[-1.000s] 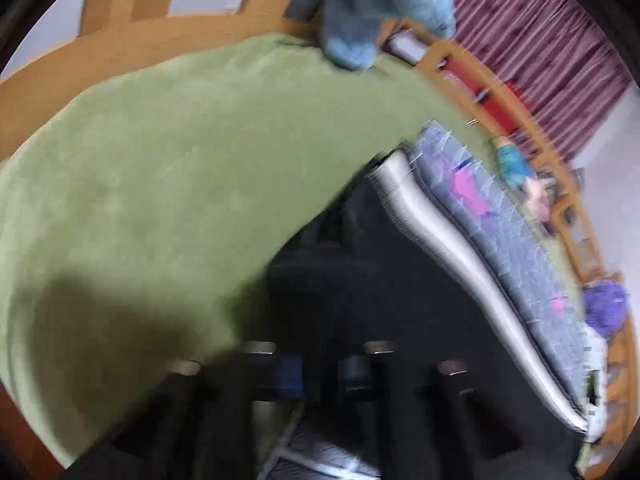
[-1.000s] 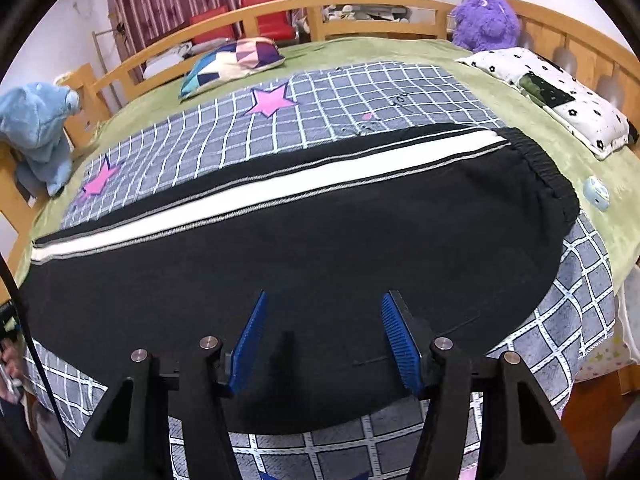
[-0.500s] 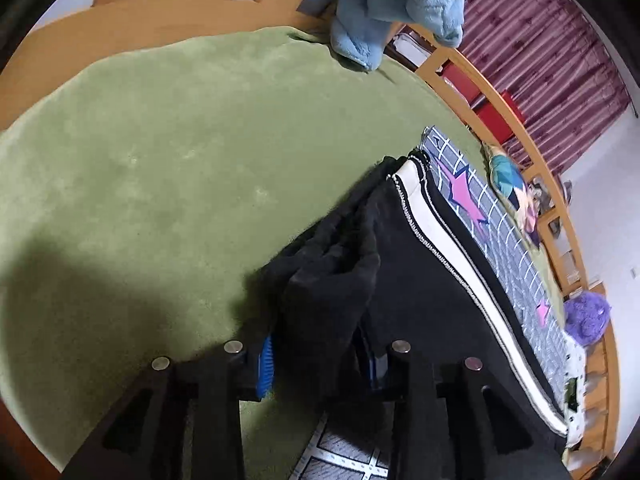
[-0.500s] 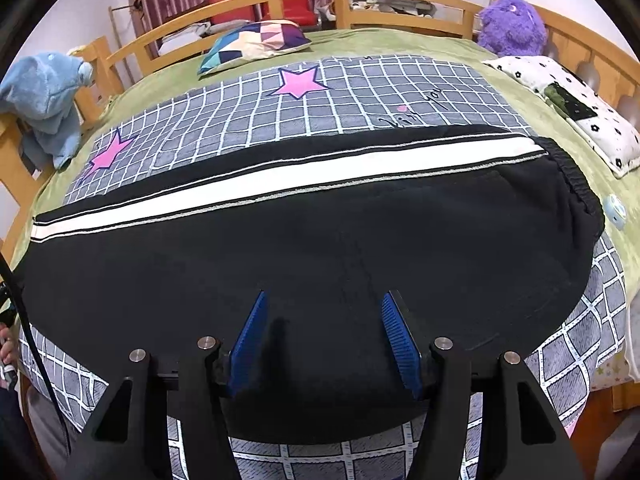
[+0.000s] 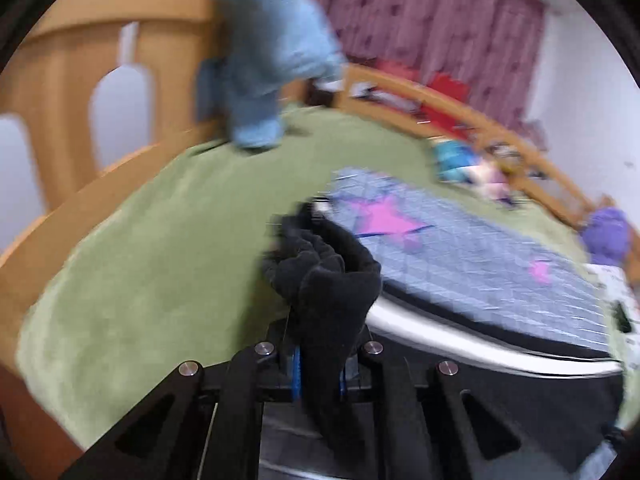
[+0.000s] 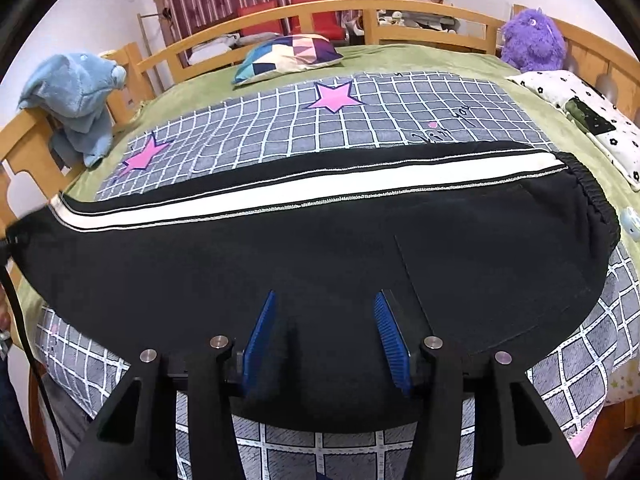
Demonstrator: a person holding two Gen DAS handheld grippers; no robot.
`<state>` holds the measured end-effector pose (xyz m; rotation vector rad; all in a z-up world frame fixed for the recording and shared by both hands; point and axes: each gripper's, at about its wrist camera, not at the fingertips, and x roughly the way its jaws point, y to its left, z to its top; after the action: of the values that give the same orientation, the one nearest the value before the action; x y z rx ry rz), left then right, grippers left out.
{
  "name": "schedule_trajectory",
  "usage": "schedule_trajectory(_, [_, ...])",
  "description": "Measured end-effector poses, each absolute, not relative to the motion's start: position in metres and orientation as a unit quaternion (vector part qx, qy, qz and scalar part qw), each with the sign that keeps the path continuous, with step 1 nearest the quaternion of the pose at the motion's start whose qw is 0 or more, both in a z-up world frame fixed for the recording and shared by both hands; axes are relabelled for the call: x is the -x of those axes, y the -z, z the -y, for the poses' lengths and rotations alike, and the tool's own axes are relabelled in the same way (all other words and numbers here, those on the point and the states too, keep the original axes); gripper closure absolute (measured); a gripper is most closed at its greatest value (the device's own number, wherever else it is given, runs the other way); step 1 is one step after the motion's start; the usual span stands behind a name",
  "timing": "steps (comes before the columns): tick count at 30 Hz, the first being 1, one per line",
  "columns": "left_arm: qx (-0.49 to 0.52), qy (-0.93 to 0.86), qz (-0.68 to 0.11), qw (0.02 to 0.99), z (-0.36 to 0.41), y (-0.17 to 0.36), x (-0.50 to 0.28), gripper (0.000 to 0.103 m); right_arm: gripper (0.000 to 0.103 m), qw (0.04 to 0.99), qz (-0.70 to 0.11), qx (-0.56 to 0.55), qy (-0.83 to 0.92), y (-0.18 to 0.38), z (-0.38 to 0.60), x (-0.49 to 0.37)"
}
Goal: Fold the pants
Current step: 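Grasp the leg end with the left gripper and lift it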
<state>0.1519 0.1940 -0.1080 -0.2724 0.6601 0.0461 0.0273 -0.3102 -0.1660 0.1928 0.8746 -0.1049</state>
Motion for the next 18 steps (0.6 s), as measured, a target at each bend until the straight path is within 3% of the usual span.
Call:
schedule_trajectory(8, [0.065,0.102,-0.317,0.941,-0.040,0.071,-0.140,0.092,0.052,0.916,-0.382,-0.116,0.039,0.154,0.343,0.000])
schedule_trajectory(18, [-0.026,0.258,-0.427,0.866,0.169,0.147,-0.108,0.092,0.052,0.900,-0.400,-0.159,0.071,0.182,0.398,0.042])
